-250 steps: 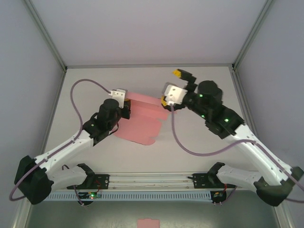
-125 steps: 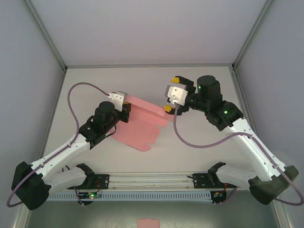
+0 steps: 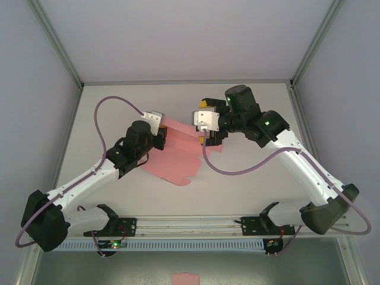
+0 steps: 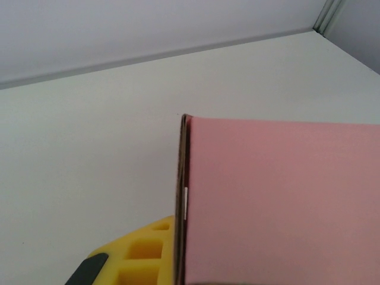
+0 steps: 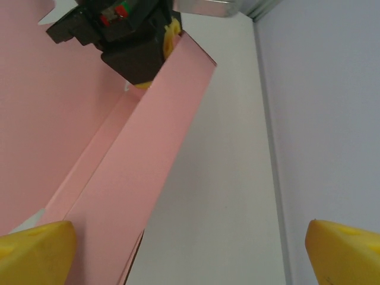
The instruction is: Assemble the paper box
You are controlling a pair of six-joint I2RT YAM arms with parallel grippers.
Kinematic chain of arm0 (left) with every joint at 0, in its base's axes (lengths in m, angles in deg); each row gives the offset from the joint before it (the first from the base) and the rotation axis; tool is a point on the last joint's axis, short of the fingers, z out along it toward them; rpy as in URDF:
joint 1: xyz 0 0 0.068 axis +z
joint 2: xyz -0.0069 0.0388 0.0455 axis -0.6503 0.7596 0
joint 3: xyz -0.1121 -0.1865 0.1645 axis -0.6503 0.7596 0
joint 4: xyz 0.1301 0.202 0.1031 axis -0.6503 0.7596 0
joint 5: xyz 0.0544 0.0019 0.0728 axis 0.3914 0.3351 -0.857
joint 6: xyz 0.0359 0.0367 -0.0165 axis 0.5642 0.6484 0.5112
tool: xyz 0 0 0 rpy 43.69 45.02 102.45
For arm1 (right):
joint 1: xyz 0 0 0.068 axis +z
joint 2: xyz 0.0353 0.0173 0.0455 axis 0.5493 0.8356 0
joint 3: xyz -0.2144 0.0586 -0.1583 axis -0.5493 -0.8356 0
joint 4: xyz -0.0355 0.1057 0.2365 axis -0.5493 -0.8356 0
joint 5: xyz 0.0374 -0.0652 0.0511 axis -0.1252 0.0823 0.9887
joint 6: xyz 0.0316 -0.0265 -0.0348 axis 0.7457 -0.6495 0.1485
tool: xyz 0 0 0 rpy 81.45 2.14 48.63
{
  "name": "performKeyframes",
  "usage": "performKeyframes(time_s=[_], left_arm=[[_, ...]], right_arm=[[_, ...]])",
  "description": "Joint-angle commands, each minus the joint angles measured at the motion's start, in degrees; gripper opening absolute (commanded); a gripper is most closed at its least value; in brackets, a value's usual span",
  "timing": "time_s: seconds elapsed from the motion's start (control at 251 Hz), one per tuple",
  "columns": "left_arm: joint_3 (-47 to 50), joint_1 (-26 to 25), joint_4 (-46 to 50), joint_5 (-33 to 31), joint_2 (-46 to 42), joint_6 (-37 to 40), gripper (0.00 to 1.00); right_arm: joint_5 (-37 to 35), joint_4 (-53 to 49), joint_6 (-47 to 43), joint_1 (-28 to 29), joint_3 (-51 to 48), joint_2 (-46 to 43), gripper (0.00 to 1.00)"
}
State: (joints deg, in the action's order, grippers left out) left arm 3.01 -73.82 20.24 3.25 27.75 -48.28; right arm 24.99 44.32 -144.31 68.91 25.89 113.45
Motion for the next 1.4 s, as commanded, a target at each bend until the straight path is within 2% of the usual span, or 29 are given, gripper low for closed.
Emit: performKeyframes(time_s=[0.0, 0.208, 0.407, 0.71, 0.89, 0.97, 1.177, 1.397], left_arm=[[-2.11, 0.01, -0.29, 2.56, -0.14, 1.51, 0.00], [-1.38, 0.06, -1.78, 4.03, -1.69, 0.82, 0.00], [-0.76, 0.30, -1.11, 4.76, -2.84, 1.87, 0.00], [-1.13, 0.39, 0.83, 6.81, -2.16, 3.69, 0.00], [-1.43, 0.43, 0.35, 7.14, -2.05, 2.62, 0.00], [-1.70, 0.39, 0.39, 7.56, -1.96, 1.44, 0.00], [-2.73, 0.39, 0.02, 9.72, -0.54, -2.33, 0.00], [-2.81, 0.35, -1.05, 12.94, 1.00, -3.53, 0.00]], right_arm=[[-3.27, -7.32, -2.25, 1.30, 3.18, 3.76, 0.98], [-6.61, -9.76, -3.42, 1.08, 3.68, 6.37, 0.98], [-3.30, -14.07, -5.59, -1.57, 4.18, 6.36, 0.98], [-6.33, -17.70, -5.68, -3.55, 6.94, 6.04, 0.98], [-4.81, -18.73, -6.05, -2.77, 5.38, 5.87, 0.98], [-3.83, -15.16, -5.22, -2.03, 3.07, 5.72, 0.98], [-1.45, 2.49, -0.74, 0.15, -5.26, 4.54, 0.98], [-1.51, 22.84, 8.53, 0.45, -12.23, 3.67, 0.98]])
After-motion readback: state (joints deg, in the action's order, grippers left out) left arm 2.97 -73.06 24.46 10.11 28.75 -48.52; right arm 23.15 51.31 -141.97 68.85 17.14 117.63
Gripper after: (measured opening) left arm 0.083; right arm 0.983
